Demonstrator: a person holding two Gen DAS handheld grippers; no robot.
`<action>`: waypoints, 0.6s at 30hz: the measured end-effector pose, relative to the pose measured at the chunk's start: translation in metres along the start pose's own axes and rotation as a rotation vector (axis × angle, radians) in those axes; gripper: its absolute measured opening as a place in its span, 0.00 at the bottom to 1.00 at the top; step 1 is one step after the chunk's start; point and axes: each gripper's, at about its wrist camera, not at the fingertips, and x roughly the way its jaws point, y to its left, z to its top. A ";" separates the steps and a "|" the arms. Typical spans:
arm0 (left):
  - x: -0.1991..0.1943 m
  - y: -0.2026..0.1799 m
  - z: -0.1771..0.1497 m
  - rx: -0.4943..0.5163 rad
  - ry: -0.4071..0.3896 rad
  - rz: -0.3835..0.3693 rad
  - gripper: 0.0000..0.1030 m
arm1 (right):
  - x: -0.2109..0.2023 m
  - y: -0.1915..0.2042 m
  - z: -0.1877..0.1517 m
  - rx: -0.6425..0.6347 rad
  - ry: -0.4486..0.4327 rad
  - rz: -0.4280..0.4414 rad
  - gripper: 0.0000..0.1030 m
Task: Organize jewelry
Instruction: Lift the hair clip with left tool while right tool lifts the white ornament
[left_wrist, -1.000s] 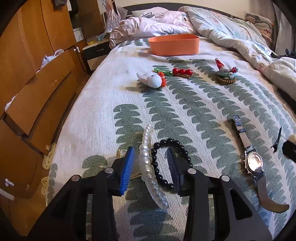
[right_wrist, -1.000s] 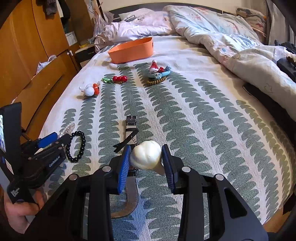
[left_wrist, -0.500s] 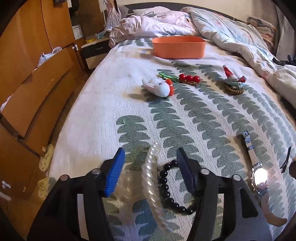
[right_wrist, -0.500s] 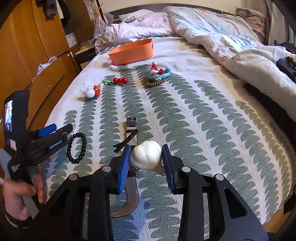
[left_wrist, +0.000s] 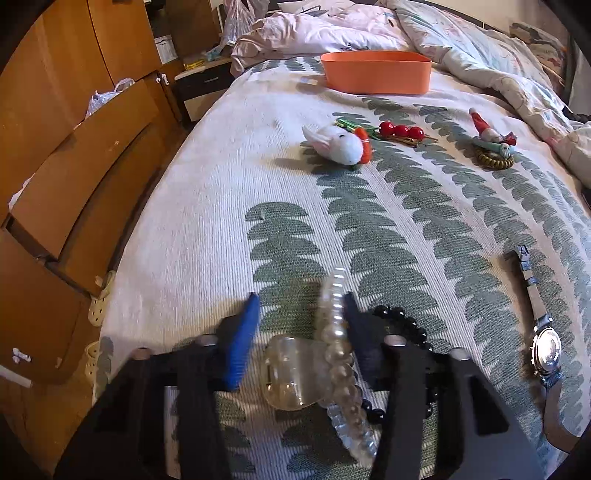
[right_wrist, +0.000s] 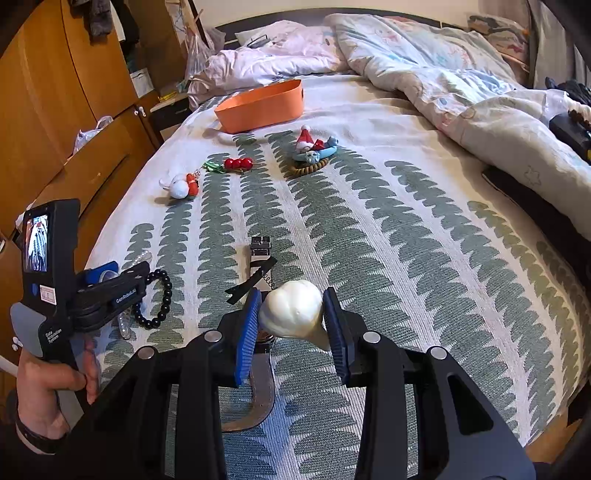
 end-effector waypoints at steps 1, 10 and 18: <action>0.000 -0.001 -0.001 0.003 0.000 -0.002 0.35 | 0.000 0.000 0.000 -0.001 0.000 0.000 0.34; -0.012 -0.004 0.000 -0.011 -0.011 -0.027 0.34 | -0.001 0.000 0.001 0.002 -0.004 0.000 0.34; -0.033 0.002 0.007 -0.035 -0.067 -0.049 0.34 | -0.007 -0.001 0.004 0.010 -0.033 0.000 0.34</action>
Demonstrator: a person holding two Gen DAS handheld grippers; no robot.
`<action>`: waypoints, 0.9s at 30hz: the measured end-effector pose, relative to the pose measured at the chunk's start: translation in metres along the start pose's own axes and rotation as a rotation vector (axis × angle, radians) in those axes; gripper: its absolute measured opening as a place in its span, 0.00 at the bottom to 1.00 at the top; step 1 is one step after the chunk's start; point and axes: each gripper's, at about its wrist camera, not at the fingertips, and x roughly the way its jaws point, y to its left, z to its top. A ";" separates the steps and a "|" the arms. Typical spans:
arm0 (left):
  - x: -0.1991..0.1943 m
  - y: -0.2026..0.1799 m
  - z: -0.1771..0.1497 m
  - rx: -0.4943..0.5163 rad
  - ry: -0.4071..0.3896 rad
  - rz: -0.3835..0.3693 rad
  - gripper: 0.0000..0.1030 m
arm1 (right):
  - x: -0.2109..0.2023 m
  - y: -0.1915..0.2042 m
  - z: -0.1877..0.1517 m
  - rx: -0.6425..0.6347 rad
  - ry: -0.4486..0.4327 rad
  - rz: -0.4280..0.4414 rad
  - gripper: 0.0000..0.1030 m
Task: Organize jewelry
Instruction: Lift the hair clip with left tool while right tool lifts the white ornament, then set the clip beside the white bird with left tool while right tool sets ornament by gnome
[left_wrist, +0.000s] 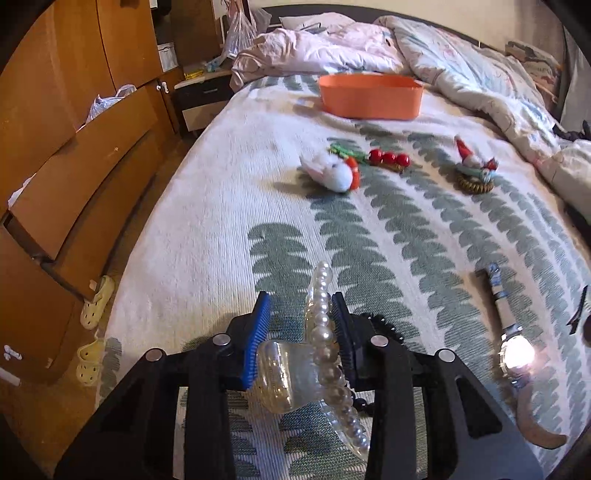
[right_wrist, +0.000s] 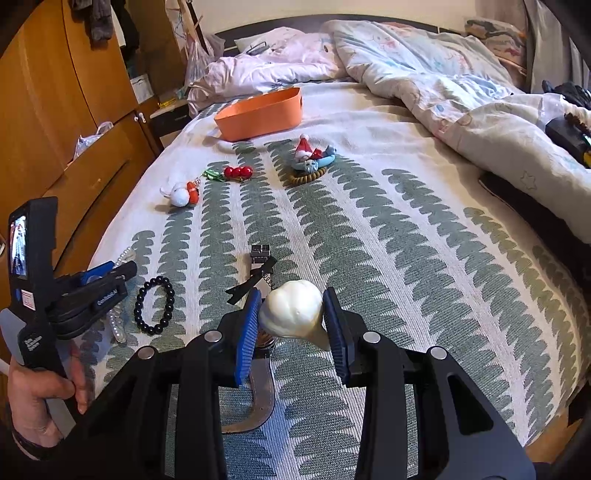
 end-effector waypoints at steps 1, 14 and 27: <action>-0.003 0.000 0.001 -0.001 -0.009 0.001 0.34 | -0.001 0.000 0.000 0.001 -0.003 0.002 0.34; -0.026 0.002 0.048 0.018 -0.087 -0.017 0.34 | -0.018 0.000 0.045 0.006 -0.083 0.024 0.34; 0.016 -0.002 0.119 0.061 -0.108 -0.023 0.34 | 0.035 -0.026 0.153 0.028 -0.087 0.009 0.34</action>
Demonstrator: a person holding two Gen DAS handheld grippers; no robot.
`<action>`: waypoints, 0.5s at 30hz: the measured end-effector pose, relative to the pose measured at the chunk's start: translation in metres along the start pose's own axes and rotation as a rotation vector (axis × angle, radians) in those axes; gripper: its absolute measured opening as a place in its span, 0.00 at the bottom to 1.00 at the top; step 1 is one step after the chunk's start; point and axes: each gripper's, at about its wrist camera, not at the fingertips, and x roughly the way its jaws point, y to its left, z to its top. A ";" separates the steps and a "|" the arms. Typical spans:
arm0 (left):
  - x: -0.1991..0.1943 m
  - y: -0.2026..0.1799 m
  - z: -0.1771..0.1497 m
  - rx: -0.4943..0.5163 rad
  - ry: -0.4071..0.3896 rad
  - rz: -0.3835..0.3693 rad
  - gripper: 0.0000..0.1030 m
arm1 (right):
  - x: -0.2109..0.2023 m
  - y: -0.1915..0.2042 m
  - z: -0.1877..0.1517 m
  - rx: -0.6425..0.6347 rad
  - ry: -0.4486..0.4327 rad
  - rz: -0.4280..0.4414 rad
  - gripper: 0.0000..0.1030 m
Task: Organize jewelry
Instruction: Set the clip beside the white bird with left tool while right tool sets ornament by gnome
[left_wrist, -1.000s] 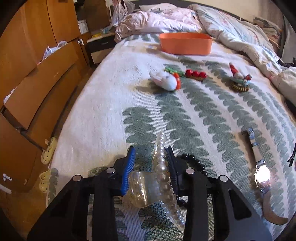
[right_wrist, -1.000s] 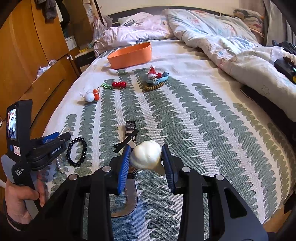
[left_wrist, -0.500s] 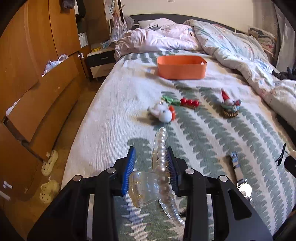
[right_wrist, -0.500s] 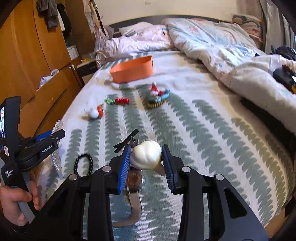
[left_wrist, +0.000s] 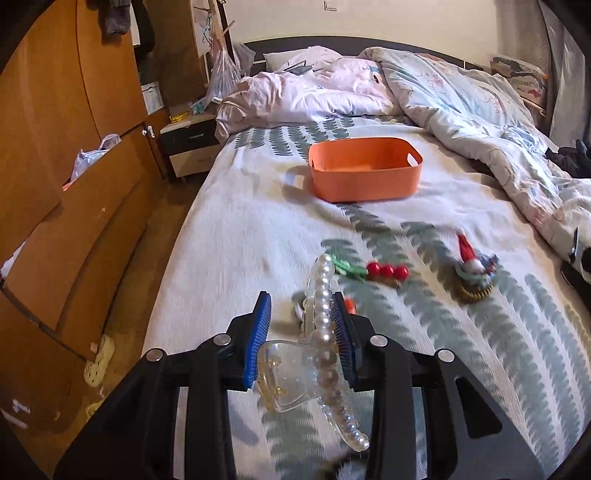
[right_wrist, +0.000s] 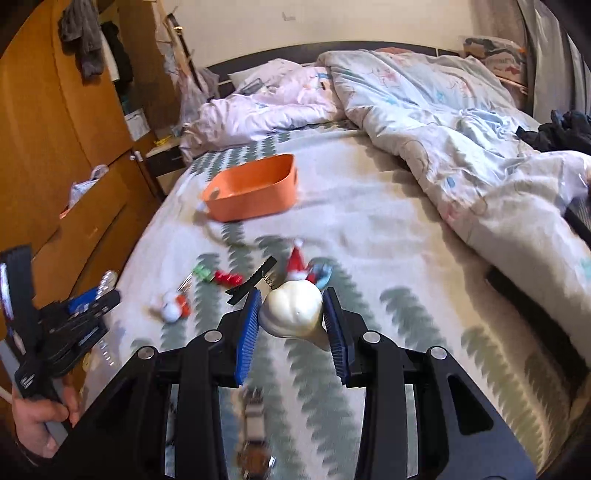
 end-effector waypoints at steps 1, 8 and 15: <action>0.007 0.000 0.004 0.001 0.005 0.004 0.34 | 0.009 -0.002 0.004 0.005 0.009 -0.001 0.34; 0.050 0.005 0.018 0.012 0.030 0.017 0.34 | 0.074 -0.019 0.019 0.020 0.067 -0.035 0.34; 0.079 0.013 0.020 0.006 0.056 0.027 0.34 | 0.114 -0.034 0.018 0.033 0.105 -0.063 0.34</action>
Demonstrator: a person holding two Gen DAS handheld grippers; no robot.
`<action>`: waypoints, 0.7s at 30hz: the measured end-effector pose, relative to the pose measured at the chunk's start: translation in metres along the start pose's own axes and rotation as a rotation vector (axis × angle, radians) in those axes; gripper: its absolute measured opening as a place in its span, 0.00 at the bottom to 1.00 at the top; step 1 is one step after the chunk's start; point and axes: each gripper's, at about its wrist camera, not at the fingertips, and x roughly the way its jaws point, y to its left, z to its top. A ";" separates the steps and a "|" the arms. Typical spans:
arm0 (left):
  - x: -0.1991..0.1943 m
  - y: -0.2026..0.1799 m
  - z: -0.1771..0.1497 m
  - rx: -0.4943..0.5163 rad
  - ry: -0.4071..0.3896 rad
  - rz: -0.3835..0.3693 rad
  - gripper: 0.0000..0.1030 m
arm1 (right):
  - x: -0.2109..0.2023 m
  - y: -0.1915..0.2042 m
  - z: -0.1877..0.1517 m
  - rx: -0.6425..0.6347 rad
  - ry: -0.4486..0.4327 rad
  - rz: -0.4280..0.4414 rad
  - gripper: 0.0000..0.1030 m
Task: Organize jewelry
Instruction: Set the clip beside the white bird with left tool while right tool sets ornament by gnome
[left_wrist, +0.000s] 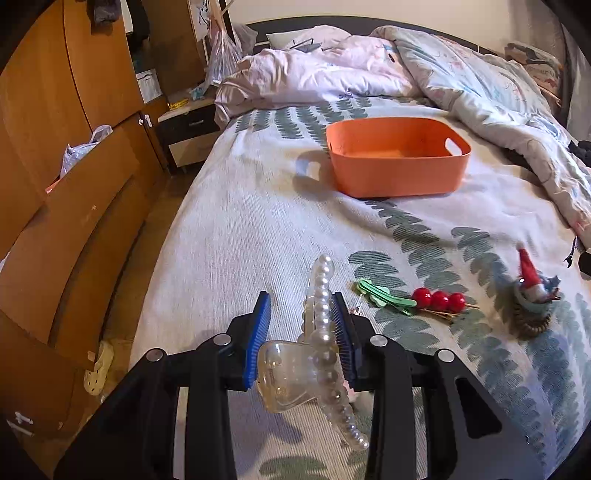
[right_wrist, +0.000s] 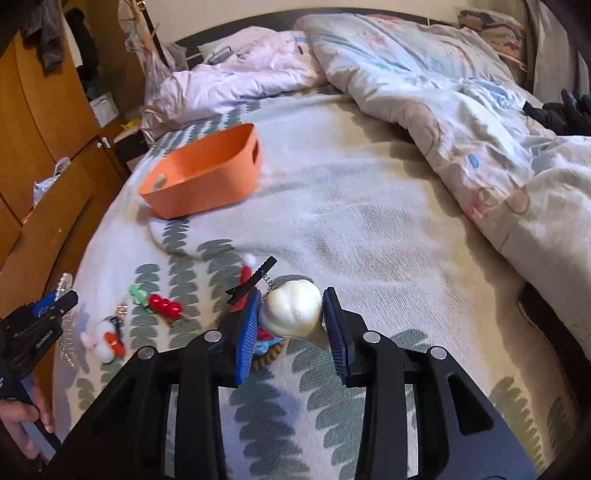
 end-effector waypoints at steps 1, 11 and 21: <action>0.002 0.000 0.001 -0.002 0.003 -0.004 0.34 | 0.003 -0.001 0.000 -0.002 0.004 -0.004 0.34; 0.018 -0.008 -0.002 0.008 0.008 -0.003 0.34 | 0.032 -0.016 -0.003 0.016 0.022 -0.042 0.34; 0.014 0.000 0.002 -0.013 -0.010 0.016 0.47 | 0.042 -0.028 -0.004 0.050 0.044 -0.040 0.39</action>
